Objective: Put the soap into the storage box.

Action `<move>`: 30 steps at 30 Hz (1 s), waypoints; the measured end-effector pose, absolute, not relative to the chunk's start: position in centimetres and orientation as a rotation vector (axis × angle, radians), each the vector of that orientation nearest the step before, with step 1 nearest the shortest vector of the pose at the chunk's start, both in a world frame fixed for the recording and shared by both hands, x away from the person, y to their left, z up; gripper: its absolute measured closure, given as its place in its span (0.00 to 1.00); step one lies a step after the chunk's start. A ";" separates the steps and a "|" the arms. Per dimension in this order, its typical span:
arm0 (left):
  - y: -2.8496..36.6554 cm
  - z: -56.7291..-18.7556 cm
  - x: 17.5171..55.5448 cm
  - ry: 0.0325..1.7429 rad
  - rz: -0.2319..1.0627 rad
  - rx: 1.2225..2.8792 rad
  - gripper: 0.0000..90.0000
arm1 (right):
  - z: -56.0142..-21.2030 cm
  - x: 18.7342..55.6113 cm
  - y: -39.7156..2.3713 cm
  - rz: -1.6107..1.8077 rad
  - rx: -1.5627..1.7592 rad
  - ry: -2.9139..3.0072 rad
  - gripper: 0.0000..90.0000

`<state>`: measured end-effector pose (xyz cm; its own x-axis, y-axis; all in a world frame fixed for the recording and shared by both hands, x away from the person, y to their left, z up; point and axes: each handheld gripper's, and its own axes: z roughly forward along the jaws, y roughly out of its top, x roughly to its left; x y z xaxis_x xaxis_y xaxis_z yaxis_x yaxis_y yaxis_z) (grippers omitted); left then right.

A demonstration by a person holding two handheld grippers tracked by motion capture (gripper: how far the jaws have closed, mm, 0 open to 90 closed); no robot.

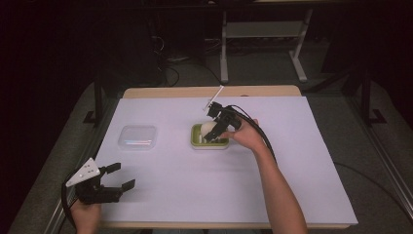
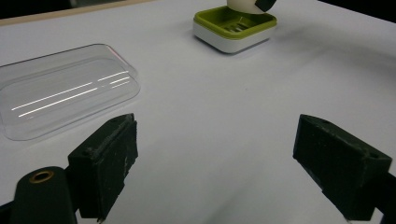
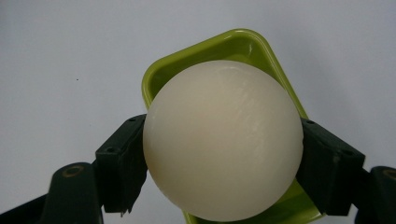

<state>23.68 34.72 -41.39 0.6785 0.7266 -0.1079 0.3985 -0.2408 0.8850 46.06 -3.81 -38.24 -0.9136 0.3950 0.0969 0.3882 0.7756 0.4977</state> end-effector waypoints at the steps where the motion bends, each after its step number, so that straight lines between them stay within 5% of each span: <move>1: 34.7 -41.4 23.7 0.884 0.400 1.867 0.15 | -38.3 46.1 -3.8 0.819 0.655 2.949 0.27; 30: 34.8 -41.4 23.7 0.879 0.401 1.879 0.15 | -39.6 46.9 -3.6 0.791 0.695 2.981 0.27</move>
<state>23.72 34.79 -41.41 0.6832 0.7232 -0.1005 0.3979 -0.2534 0.8818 46.88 -3.64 -39.62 -0.9031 0.4096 0.1288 0.4196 0.7782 0.4672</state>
